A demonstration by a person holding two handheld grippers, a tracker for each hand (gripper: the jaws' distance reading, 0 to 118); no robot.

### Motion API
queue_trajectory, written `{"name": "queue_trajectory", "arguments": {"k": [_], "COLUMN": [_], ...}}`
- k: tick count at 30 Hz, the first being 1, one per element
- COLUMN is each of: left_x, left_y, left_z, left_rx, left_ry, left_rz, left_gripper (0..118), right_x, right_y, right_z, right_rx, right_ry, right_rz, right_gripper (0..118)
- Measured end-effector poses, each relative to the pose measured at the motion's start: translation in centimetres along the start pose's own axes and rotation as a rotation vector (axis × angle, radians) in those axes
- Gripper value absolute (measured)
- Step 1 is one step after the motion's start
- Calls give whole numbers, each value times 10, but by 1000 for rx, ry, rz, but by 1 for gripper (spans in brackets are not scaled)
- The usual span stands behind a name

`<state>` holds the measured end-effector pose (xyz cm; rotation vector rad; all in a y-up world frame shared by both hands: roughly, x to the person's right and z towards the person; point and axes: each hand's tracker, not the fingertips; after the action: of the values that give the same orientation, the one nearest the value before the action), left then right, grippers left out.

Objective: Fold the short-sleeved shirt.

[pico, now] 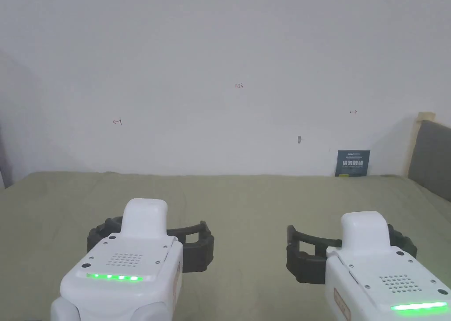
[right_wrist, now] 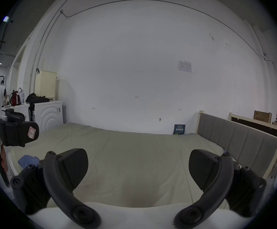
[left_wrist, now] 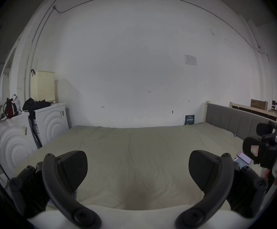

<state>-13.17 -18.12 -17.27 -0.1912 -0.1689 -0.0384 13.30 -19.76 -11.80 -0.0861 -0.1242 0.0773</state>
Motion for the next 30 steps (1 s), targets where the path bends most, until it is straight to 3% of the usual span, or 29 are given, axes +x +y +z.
{"name": "queue_trajectory", "arguments": {"k": [6, 20, 30], "left_x": [7, -8, -2], "left_y": [9, 14, 17], "left_z": [1, -2, -3], "left_rx": [21, -33, -66], "left_ry": [51, -23, -4], "left_rz": [-61, 41, -2], "left_gripper": [118, 118, 118], "right_x": [-3, -3, -4], "right_y": [3, 3, 4], "right_z": [0, -5, -9], "right_rx": [-11, -36, -32], "right_ry": [-6, -13, 10], "right_rz": [9, 11, -24], "right_gripper": [118, 118, 118]}}
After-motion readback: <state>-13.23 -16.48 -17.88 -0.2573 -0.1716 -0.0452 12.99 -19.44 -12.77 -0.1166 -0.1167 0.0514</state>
